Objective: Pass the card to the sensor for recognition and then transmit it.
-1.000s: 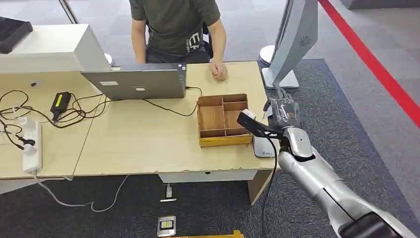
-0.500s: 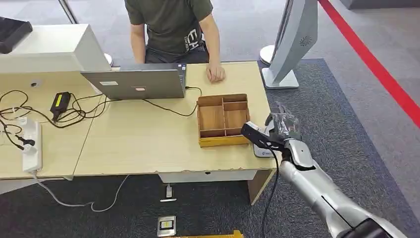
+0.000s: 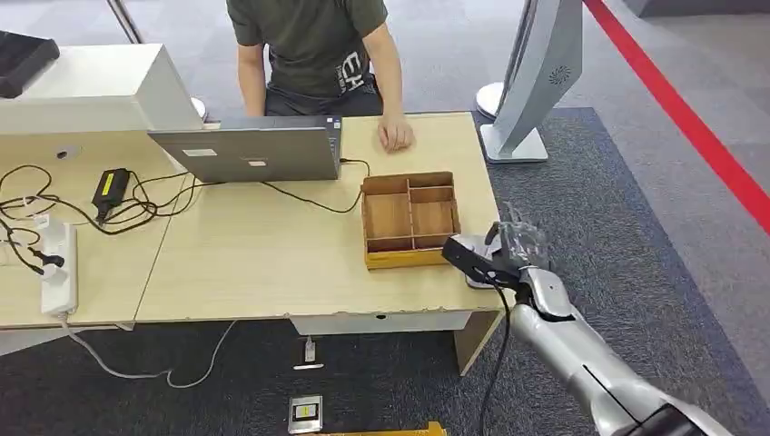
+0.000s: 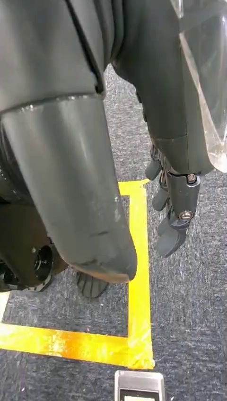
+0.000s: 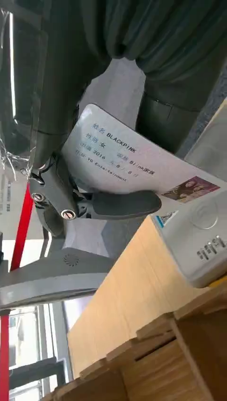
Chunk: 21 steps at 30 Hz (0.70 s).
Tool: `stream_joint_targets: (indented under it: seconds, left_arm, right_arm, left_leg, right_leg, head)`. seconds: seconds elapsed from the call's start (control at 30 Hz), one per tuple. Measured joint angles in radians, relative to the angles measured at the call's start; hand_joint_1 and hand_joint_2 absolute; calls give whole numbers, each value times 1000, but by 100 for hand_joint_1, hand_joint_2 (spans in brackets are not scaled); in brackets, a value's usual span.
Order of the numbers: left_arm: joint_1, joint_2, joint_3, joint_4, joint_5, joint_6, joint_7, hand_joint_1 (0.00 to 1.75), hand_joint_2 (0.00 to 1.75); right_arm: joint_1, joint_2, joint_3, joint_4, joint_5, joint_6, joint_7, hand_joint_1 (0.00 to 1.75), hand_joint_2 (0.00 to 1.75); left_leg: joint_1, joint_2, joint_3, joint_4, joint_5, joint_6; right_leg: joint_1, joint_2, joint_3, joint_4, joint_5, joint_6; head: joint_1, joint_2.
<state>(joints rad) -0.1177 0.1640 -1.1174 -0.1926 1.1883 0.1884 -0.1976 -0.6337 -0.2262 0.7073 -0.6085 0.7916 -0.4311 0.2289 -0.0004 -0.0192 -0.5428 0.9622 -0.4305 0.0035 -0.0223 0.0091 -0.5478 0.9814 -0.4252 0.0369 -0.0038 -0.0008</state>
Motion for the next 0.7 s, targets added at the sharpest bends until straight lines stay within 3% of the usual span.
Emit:
stream_joint_targets:
  seconds: [0.7]
  left_arm:
    - [0, 0, 0, 0, 1, 11, 17, 0, 0]
  right_arm:
    - [2, 38, 0, 81, -44, -13, -21, 175, 175]
  left_leg:
    - [0, 0, 0, 0, 0, 0]
  right_leg:
    - [0, 0, 0, 0, 0, 0]
  head:
    - [0, 0]
